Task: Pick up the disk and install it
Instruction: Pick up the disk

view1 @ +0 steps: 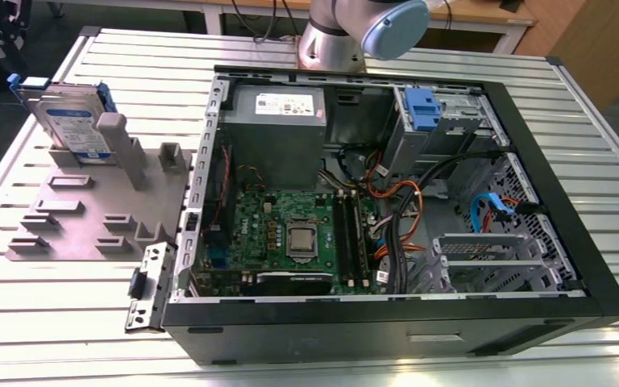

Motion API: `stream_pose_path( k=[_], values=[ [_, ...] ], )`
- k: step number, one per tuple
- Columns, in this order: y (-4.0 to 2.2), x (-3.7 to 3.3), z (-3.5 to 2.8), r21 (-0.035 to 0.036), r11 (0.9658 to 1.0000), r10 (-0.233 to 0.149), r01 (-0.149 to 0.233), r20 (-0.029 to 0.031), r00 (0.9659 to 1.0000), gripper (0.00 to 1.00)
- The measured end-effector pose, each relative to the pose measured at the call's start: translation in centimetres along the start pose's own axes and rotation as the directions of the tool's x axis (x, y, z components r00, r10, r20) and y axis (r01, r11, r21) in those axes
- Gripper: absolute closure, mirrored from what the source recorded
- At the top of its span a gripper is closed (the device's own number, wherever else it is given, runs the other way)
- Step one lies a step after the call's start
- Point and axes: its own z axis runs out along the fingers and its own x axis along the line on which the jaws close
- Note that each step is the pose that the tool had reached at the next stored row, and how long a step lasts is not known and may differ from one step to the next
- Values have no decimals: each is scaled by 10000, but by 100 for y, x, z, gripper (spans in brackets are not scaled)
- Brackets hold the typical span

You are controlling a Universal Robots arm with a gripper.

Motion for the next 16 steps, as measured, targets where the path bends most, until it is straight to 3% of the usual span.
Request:
stream_pose_path(
  k=[11,16],
  values=[
    [1,0,0,2,10000,-15,15,0,10000,89],
    [1,0,3,12,9984,-562,563,-20,9984,89]
  ],
)
